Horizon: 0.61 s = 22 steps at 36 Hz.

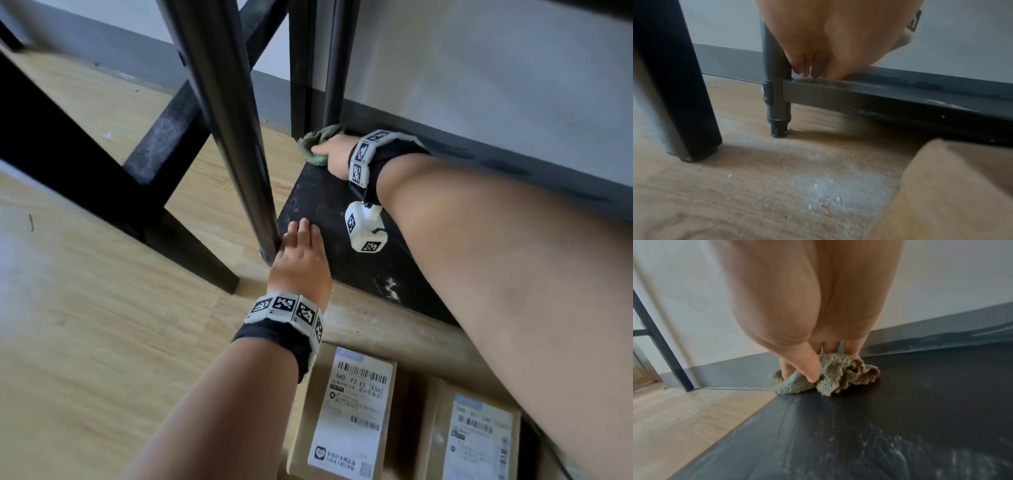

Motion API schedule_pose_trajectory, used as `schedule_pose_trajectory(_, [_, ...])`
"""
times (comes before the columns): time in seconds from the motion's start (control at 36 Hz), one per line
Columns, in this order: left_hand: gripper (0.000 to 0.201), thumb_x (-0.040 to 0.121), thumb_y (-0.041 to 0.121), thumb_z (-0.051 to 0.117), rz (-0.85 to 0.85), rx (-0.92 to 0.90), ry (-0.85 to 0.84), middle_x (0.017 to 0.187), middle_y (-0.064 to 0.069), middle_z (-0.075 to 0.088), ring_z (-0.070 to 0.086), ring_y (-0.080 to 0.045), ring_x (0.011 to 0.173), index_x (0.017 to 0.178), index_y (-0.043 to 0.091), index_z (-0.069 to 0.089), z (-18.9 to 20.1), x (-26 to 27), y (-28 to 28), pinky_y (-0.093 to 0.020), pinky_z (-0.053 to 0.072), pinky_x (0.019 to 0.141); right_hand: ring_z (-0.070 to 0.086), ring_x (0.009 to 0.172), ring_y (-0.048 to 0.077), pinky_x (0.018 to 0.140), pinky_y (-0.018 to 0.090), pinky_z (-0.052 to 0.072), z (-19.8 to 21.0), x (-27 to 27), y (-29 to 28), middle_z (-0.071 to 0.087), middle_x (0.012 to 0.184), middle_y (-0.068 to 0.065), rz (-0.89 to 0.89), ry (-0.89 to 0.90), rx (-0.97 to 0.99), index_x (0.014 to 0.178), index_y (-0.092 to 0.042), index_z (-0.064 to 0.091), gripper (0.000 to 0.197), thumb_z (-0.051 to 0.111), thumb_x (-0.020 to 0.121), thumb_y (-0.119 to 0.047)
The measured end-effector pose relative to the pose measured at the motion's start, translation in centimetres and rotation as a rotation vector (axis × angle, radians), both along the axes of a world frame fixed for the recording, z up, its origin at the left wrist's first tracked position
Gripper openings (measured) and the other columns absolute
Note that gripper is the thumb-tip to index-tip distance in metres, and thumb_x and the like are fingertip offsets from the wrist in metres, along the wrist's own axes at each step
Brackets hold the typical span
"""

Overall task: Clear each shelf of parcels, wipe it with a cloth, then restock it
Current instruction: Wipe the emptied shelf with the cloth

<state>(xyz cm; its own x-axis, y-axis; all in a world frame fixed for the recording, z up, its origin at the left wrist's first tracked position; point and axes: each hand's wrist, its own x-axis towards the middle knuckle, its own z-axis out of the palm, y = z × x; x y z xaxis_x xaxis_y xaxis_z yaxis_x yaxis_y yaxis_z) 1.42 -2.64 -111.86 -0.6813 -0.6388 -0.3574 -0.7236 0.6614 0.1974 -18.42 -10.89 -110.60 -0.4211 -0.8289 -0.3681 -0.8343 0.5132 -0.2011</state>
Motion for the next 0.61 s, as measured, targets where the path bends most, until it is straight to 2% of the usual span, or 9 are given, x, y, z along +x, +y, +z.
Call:
schedule_pose_trajectory(0.03, [0.063, 0.097, 0.006, 0.029, -0.004, 0.007, -0.009, 0.159, -0.009, -0.009, -0.008, -0.024, 0.147, 0.151, 0.006, -0.005, 0.1, 0.1, 0.1, -0.034, 0.009, 0.118, 0.054, 0.106, 0.002, 0.074, 0.022, 0.031, -0.5, 0.4, 0.3, 0.056, 0.127, 0.011, -0.053, -0.085, -0.073, 0.095, -0.04, 0.054, 0.03, 0.039, 0.1, -0.015])
schedule_pose_trajectory(0.06, [0.064, 0.097, 0.005, 0.028, -0.006, 0.014, -0.016, 0.159, -0.009, -0.01, -0.009, -0.024, 0.147, 0.151, 0.006, -0.006, 0.2, 0.1, 0.1, -0.034, 0.008, 0.118, 0.048, 0.125, 0.02, 0.09, 0.024, 0.036, -0.2, 0.6, 0.0, 0.049, 0.139, 0.012, -0.016, -0.103, -0.044, 0.084, -0.046, 0.044, 0.036, 0.045, 0.097, -0.013])
schedule_pose_trajectory(0.08, [0.064, 0.097, 0.004, 0.028, -0.006, 0.021, -0.019, 0.159, -0.009, -0.01, -0.009, -0.024, 0.147, 0.151, 0.005, -0.006, 0.2, 0.2, 0.2, -0.033, 0.008, 0.118, 0.042, 0.132, 0.028, 0.1, 0.029, 0.035, -0.2, 0.8, 0.2, 0.044, 0.144, 0.012, 0.02, -0.139, 0.0, 0.088, -0.047, 0.045, 0.035, 0.047, 0.097, -0.013])
schedule_pose_trajectory(0.11, [0.064, 0.096, 0.003, 0.028, -0.004, 0.026, -0.022, 0.159, -0.009, -0.011, -0.01, -0.024, 0.147, 0.151, 0.005, -0.007, 0.3, 0.3, 0.2, -0.034, 0.007, 0.119, 0.041, 0.133, 0.03, 0.104, 0.031, 0.034, 0.1, 1.4, 0.1, 0.043, 0.146, 0.012, 0.01, -0.14, 0.011, 0.105, -0.044, 0.051, 0.029, 0.048, 0.097, -0.016])
schedule_pose_trajectory(0.17, [0.065, 0.096, 0.002, 0.028, -0.004, 0.029, -0.031, 0.159, -0.009, -0.012, -0.01, -0.024, 0.147, 0.151, 0.005, -0.007, 0.5, 0.5, 0.4, -0.034, 0.006, 0.12, 0.044, 0.131, 0.027, 0.099, 0.027, 0.036, -0.1, 1.8, -0.1, 0.045, 0.144, 0.011, -0.088, -0.177, 0.04, 0.136, -0.019, 0.049, 0.041, 0.053, 0.097, -0.033])
schedule_pose_trajectory(0.22, [0.064, 0.096, 0.002, 0.027, -0.011, 0.023, -0.051, 0.159, -0.01, -0.011, -0.009, -0.025, 0.147, 0.15, 0.005, -0.007, 0.7, 0.6, 0.5, -0.034, 0.006, 0.12, 0.047, 0.129, 0.024, 0.091, 0.024, 0.036, -0.2, 2.2, 0.5, 0.048, 0.141, 0.009, -0.138, -0.225, 0.05, 0.14, -0.009, 0.045, 0.054, 0.054, 0.096, -0.039])
schedule_pose_trajectory(0.42, [0.061, 0.094, 0.003, 0.03, 0.035, -0.005, 0.029, 0.159, -0.011, 0.005, 0.004, -0.025, 0.147, 0.151, 0.003, 0.008, 1.7, 1.9, 2.2, -0.033, 0.009, 0.12, 0.055, 0.103, 0.02, 0.087, 0.032, 0.044, -0.4, 3.6, 7.2, 0.058, 0.11, 0.0, -0.087, -0.134, 0.009, 0.109, -0.016, 0.06, 0.029, 0.062, 0.089, -0.037])
schedule_pose_trajectory(0.5, [0.057, 0.094, 0.003, 0.031, 0.034, -0.018, 0.081, 0.158, -0.012, 0.012, 0.007, -0.025, 0.146, 0.149, 0.003, 0.015, 2.5, 2.8, 3.0, -0.034, 0.013, 0.119, 0.061, 0.094, 0.021, 0.084, 0.033, 0.047, 0.5, 4.9, 9.0, 0.065, 0.098, 0.001, -0.136, -0.208, 0.024, 0.095, -0.015, 0.064, 0.027, 0.07, 0.081, -0.037])
schedule_pose_trajectory(0.61, [0.056, 0.094, 0.003, 0.033, 0.057, -0.019, 0.108, 0.156, -0.01, 0.014, 0.009, -0.025, 0.145, 0.148, 0.004, 0.019, 3.4, 4.0, 3.7, -0.034, 0.016, 0.118, 0.064, 0.095, 0.019, 0.08, 0.027, 0.047, 2.4, 5.8, 11.3, 0.07, 0.103, -0.002, -0.148, -0.205, 0.07, 0.101, -0.023, 0.076, 0.018, 0.068, 0.085, -0.024])
